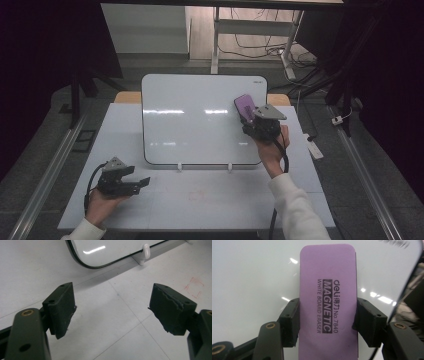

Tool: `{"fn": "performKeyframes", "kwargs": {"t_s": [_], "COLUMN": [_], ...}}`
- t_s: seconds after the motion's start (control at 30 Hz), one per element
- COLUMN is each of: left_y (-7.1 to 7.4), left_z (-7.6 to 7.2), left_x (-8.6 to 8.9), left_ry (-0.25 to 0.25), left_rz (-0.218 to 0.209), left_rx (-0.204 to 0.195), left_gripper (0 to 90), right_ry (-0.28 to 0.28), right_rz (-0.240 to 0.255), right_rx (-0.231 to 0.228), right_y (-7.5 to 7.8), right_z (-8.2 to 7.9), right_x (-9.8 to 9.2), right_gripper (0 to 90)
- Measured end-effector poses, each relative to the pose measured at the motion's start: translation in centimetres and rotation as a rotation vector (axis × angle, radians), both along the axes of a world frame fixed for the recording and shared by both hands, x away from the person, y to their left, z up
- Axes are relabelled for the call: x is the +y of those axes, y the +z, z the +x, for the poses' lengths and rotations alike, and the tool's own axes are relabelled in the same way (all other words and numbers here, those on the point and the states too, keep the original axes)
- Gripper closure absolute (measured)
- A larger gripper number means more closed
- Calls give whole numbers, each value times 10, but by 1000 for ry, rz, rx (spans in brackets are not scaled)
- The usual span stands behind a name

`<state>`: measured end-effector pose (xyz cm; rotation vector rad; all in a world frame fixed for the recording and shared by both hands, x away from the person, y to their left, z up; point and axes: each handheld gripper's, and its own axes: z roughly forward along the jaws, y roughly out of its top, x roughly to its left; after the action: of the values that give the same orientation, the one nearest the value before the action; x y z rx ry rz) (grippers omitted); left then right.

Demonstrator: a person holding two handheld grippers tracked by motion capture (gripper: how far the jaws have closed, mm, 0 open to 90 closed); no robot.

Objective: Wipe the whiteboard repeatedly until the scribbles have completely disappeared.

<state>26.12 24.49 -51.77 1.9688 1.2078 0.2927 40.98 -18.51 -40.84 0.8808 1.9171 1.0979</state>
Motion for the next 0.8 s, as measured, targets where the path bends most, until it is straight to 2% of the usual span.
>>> {"fn": "performKeyframes", "kwargs": {"t_s": [0.07,0.2,0.4,0.57,0.8], "left_y": [0,1,2,3,3], "left_z": [0,-1,0,-1,-1], "left_x": [-1,0,-1,-2,-2], "left_ry": [0,2,-1,2,2], "left_rz": [1,-5,-1,-9,-9], "left_rx": [-1,-5,-4,-9,-11], "left_gripper": [215,216,215,215,215], "right_ry": [25,82,181,224,282], "right_rz": [19,101,137,199,211], "right_rx": [16,70,105,153,177], "right_y": [-4,-13,-23,-32,-41], "right_z": [-5,-21,-52,-65,-80], "right_x": [-2,-5,-1,2,14], "right_gripper": [409,409,410,410,409]}}
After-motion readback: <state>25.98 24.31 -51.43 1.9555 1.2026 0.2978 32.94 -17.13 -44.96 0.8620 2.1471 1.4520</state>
